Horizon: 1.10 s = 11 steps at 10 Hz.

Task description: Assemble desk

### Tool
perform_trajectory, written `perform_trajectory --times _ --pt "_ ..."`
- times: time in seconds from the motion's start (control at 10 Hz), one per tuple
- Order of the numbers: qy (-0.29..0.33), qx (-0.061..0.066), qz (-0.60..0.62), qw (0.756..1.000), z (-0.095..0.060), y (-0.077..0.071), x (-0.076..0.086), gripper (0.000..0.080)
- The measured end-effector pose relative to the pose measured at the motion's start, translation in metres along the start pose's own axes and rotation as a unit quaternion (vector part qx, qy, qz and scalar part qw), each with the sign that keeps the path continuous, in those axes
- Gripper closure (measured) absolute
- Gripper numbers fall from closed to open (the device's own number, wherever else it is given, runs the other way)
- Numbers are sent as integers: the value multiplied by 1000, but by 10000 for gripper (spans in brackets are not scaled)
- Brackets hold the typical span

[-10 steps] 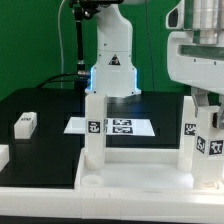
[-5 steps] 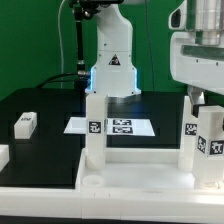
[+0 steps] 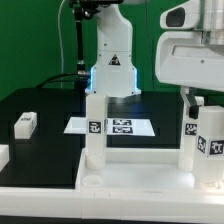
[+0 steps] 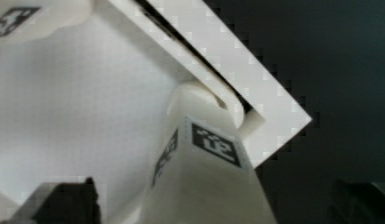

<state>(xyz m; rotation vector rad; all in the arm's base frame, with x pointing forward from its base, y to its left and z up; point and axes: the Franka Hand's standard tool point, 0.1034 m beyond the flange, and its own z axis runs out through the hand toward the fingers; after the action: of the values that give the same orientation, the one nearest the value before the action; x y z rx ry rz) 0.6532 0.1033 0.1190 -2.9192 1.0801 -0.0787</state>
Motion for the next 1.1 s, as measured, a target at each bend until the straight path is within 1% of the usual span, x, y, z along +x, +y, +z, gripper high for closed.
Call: perform_trajectory --times 0.2,0.4,0.6,0.8,0.9,1.0,1.1 --pt "1 0 -79 997 0 0 0 151" --pt "1 -1 -161 987 -1 0 1 151" --pt "5 1 -224 975 -1 3 5 151" --pt "8 -4 -291 957 -1 4 7 151" --pt "9 -4 -325 946 -1 4 8 151" --pt "9 -5 -346 938 -1 4 8 151" --pt "9 -5 -351 936 -1 4 8 160"
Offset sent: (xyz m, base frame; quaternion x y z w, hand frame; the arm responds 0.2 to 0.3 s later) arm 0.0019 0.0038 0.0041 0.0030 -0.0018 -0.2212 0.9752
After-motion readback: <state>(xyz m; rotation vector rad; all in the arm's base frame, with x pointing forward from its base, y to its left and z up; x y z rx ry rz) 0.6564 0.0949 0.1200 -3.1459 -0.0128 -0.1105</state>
